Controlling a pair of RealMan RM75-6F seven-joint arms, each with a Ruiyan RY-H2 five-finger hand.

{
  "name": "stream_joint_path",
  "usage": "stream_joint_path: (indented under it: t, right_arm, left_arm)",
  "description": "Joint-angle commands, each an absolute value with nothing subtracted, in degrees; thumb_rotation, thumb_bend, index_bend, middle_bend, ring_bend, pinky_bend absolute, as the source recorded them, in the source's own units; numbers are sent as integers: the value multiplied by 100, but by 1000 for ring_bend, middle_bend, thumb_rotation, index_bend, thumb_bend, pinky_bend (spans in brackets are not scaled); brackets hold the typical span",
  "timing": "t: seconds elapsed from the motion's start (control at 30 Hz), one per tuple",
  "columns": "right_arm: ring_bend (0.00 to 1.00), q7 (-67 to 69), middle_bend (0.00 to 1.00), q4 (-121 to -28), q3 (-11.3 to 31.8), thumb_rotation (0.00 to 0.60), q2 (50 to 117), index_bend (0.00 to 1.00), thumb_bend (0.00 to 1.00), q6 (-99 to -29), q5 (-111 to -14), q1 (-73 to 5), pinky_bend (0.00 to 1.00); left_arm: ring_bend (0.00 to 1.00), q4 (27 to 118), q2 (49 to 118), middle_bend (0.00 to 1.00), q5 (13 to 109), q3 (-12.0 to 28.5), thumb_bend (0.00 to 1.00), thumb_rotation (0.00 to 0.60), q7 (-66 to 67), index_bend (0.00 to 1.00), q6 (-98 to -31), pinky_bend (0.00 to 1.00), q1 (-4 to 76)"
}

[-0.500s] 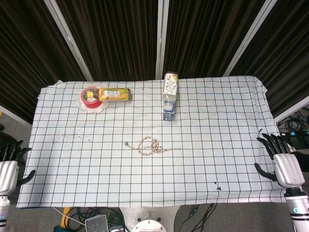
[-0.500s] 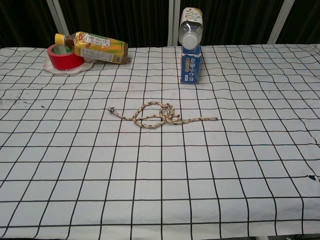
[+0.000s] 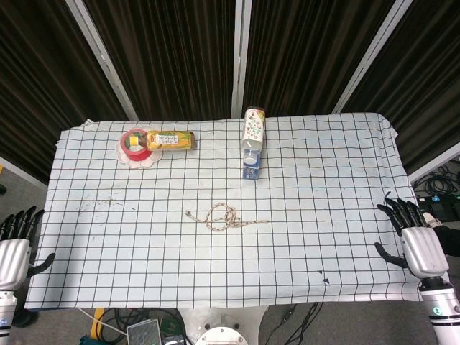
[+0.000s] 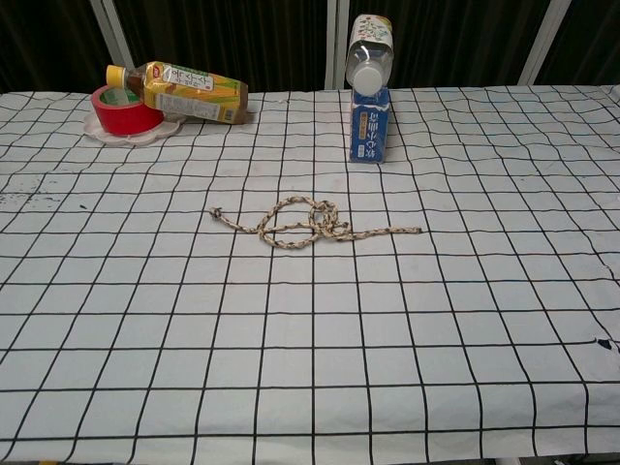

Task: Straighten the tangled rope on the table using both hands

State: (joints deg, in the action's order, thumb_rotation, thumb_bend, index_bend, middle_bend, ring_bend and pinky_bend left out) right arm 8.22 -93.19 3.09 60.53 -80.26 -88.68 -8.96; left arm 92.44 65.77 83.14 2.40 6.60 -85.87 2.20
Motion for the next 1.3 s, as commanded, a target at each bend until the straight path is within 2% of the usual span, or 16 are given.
stream_joint_path:
  t: [0.03,0.23,0.4,0.6,0.77,1.0,1.3]
  right_arm:
    - [0,781,84,-9398,306,600,6082,140,227,-7819,-8863,-1021,0]
    - [0,429,119,-9623,483,600,6309,151,269,-7002,-8751,-1631,0]
    - [0,11,167,-9611,828,600,6949,289,287,-6189,-8308,-2339,0]
    - [0,-747,185,-9298,1139,600,7823,388,279,-5431,-7573,-3088,0]
    - [0,-1371,190,-8927,1264,600,8460,438,267,-5159,-7083,-3538,0]
    - [0,-2161,204,-8213,1285,600,9348,480,266,-5135,-6498,-3954,0]
    - [0,-2581,204,-7807,1195,600,9869,490,268,-5076,-6087,-4211,0]
  left_arm:
    - [0,9248,6583,0,8283,245,186,600,656,59,-8552,0,232]
    - [0,9226,6610,0,8284,250,185,600,610,63,-8498,0,270]
    - [0,9170,6630,0,8329,225,185,600,541,75,-8477,0,286]
    - [0,9122,6609,0,8303,233,184,600,434,76,-8499,0,266]
    - [0,9068,6626,0,8272,223,185,600,367,78,-8437,0,279]
    - [0,8956,6675,0,8264,226,184,600,255,79,-8355,0,324]
    - [0,8793,6734,0,8264,212,185,600,76,79,-8317,0,333]
